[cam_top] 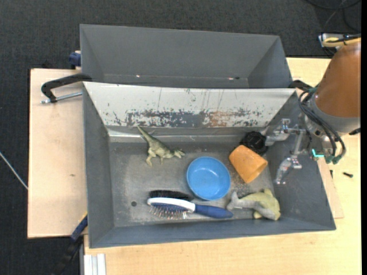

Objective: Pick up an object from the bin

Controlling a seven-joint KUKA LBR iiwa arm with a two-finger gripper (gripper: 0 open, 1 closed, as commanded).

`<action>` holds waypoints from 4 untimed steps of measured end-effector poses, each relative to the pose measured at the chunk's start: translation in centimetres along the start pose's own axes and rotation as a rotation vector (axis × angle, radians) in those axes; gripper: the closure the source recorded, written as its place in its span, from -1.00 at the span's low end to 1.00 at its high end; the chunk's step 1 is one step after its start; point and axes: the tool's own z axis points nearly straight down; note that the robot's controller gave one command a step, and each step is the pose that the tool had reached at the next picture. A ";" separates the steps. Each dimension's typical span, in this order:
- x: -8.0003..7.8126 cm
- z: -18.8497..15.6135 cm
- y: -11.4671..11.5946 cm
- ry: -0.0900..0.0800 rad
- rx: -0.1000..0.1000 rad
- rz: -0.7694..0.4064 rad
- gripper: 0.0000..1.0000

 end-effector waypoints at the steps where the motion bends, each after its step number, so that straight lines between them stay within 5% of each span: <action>1: -2.3 13.8 5.1 -0.009 0.001 -0.396 -1.00; 2: -3.7 10.0 -0.8 -0.013 0.007 -0.383 -1.00; 3: -6.5 12.8 0.5 -0.008 0.003 -0.928 -1.00; 4: -6.5 12.7 0.5 -0.007 0.002 -0.926 1.00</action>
Offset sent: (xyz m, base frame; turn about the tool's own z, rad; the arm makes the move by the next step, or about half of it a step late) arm 0.0205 0.0500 -0.1391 -0.3973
